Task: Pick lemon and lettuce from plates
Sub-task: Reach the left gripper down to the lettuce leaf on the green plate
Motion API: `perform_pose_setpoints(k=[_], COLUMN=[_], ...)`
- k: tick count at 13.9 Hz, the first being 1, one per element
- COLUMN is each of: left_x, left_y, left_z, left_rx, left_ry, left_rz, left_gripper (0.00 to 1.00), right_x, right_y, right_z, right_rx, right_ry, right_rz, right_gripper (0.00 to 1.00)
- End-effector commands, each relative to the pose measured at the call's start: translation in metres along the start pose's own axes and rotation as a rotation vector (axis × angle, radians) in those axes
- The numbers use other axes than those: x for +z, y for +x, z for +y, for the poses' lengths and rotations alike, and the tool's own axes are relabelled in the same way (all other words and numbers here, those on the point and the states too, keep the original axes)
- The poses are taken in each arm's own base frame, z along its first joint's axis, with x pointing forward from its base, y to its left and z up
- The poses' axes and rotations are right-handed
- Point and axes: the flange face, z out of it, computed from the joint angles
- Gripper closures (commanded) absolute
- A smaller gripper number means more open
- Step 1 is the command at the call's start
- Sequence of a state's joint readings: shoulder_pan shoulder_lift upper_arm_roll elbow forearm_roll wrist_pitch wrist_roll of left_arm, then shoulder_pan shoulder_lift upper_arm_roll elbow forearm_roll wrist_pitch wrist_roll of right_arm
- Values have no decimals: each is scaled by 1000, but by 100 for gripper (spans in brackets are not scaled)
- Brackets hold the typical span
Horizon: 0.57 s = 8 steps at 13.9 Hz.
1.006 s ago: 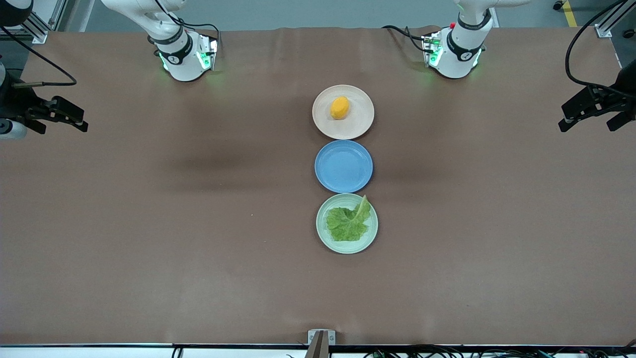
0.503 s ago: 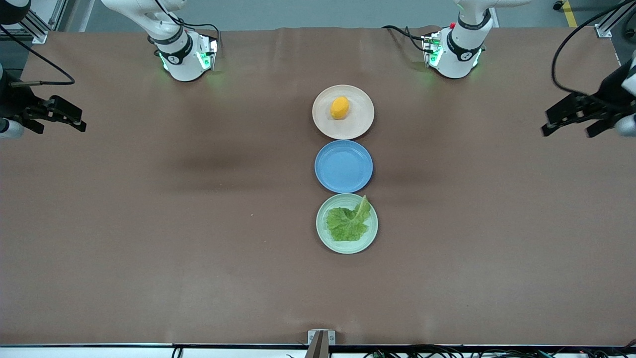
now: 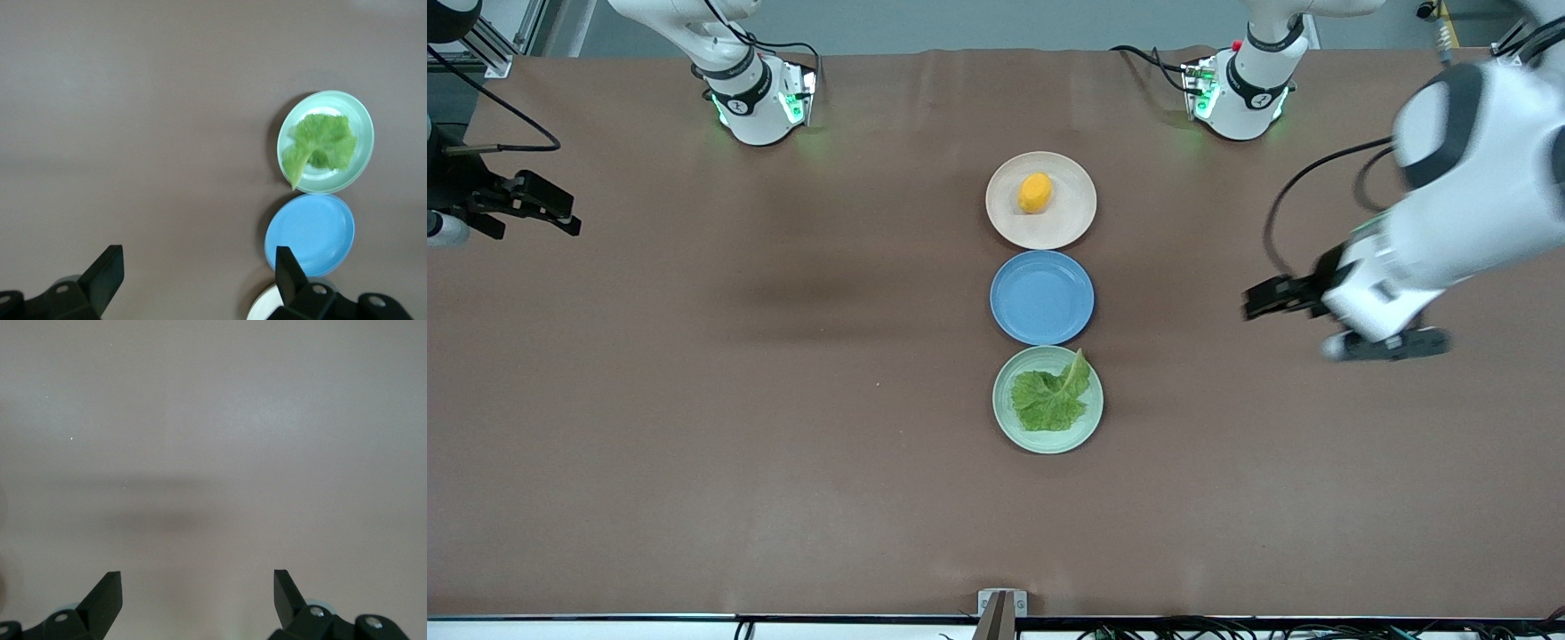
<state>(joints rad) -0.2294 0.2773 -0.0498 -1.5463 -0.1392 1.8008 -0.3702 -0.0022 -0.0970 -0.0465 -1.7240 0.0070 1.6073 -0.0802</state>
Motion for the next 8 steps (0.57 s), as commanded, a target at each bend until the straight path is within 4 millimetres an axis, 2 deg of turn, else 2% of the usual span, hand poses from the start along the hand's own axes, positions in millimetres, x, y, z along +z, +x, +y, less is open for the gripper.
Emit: perform_pose_setpoints(k=[1,3,5,6,8], left_x=[50,90,117,131,164], left_y=[6,3,0,-7,-13], left_z=[47,84,109,122,137], left_rx=[-118,-243,-393,-477,-549], left_ry=[38,28,7,12,37], left_rz=[24,46,70,64,59], left_gripper=[0,0,0,0,0], right_x=[-3,-9,-14,-12,9], right_y=[-2,-1,1,2,20], right_z=[-1,-2,0,2,4], right_rx=[15,13,16,19,23], right_ry=[11,10,11,11,9], right_rz=[2,13,25,24,-15], right_gripper=[0,0,0,0,0])
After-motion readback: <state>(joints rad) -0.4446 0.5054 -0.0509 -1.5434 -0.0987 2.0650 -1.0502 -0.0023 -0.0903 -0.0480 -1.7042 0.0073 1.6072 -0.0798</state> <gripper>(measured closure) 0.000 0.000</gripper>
